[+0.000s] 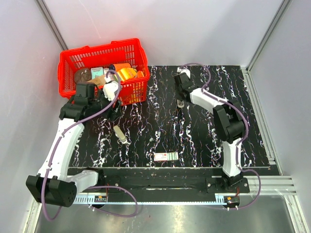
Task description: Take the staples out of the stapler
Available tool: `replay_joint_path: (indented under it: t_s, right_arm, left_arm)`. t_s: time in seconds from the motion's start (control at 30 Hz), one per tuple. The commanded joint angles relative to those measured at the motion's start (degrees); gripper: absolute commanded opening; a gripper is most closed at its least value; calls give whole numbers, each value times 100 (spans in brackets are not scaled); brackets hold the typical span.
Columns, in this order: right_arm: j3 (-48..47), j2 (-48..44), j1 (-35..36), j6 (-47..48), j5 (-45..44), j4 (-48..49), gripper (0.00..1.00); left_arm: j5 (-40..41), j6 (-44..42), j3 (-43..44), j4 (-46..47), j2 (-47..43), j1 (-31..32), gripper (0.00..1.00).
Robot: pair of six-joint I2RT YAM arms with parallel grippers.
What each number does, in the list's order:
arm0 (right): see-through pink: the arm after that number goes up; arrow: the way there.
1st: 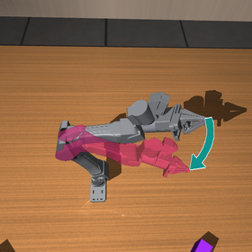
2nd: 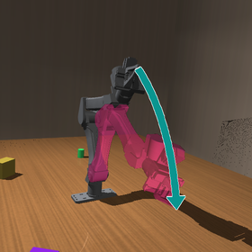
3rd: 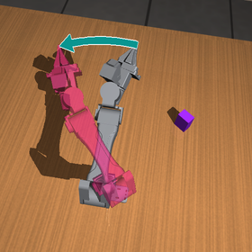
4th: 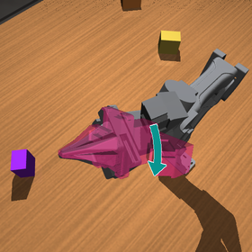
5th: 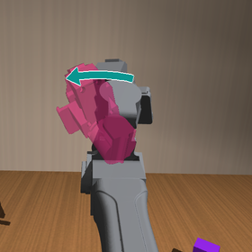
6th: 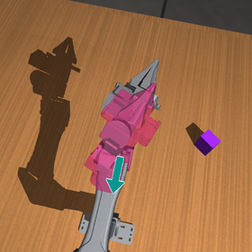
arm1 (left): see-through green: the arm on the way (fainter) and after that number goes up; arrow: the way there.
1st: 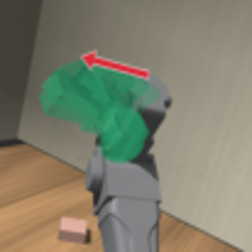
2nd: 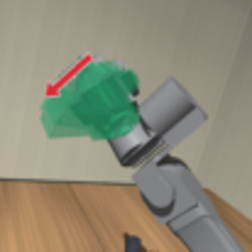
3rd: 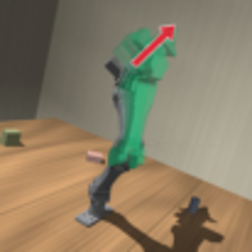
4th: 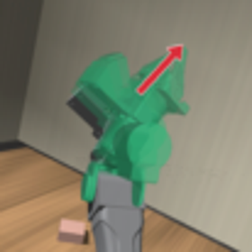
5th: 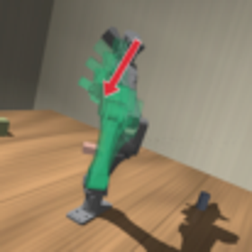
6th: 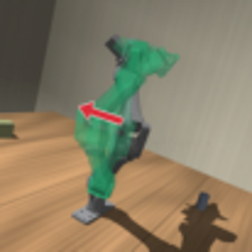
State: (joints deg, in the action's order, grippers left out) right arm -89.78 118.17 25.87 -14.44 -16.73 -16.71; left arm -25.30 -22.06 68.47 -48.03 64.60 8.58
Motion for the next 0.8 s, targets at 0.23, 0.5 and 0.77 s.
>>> replay_joint_path:
  t_s: [0.23, 0.5, 0.77]
  right_arm:
    - [1312, -891, 964, -366, -278, 283, 0]
    - [2148, -1604, 1192, -604, -164, 168, 0]
    - [2026, -1832, 1184, -674, -23, -183, 56]
  left_arm:
    - [289, -114, 27, -233, -650, -84, 66]
    - [341, -79, -219, -172, -826, -84, 66]
    - [385, -96, -369, -101, -887, -85, 67]
